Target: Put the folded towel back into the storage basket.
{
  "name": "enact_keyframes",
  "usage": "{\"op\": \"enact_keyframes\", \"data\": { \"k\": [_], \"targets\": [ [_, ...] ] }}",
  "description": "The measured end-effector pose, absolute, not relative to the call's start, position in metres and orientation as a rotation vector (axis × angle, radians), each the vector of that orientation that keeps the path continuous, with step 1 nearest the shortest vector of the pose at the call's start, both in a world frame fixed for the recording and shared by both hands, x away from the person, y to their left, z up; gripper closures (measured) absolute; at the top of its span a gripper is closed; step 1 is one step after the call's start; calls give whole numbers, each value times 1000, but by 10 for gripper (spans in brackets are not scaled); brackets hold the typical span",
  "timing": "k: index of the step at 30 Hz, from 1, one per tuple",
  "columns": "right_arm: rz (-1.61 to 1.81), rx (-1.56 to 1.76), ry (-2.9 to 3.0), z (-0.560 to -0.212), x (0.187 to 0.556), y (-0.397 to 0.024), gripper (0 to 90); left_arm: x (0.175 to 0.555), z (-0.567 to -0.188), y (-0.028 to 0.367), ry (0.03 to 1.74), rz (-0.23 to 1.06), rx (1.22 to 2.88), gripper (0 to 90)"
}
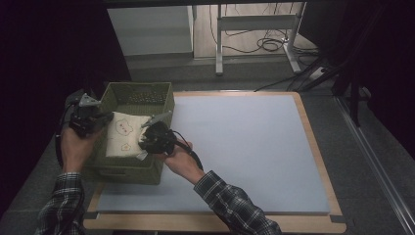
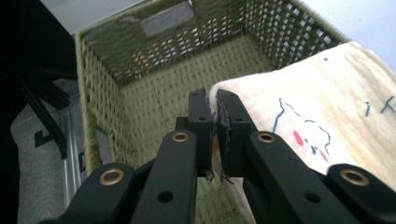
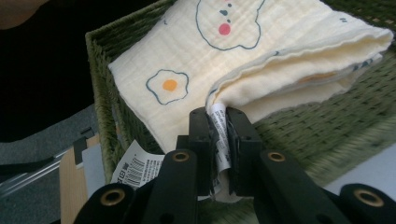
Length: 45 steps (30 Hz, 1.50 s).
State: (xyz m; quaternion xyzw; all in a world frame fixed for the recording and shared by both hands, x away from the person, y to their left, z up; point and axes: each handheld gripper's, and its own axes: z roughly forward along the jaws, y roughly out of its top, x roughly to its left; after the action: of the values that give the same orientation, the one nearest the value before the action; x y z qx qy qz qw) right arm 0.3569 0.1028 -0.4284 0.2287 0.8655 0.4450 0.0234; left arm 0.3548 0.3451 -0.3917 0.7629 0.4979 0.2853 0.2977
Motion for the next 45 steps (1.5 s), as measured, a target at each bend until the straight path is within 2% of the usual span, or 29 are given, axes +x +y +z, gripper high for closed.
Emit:
{"op": "enact_keyframes", "data": {
  "k": [8, 16, 26, 29, 33, 45],
  "targets": [
    [1291, 770, 2741, -446, 353, 122, 818, 353, -416, 353, 1348, 716, 2040, 851],
    [1221, 811, 2759, -454, 349, 122, 813, 355, -435, 346, 1329, 670, 2070, 850],
    [1167, 793, 2763, -455, 335, 126, 804, 355, -443, 338, 1314, 647, 2107, 848],
    [1164, 784, 2769, -456, 335, 127, 769, 357, -444, 336, 1314, 638, 2127, 840],
    [1163, 762, 2795, -454, 332, 129, 652, 358, -445, 334, 1318, 652, 2150, 730],
    [1203, 684, 2729, -439, 342, 117, 535, 358, -439, 336, 1351, 656, 2086, 532]
  ]
}}
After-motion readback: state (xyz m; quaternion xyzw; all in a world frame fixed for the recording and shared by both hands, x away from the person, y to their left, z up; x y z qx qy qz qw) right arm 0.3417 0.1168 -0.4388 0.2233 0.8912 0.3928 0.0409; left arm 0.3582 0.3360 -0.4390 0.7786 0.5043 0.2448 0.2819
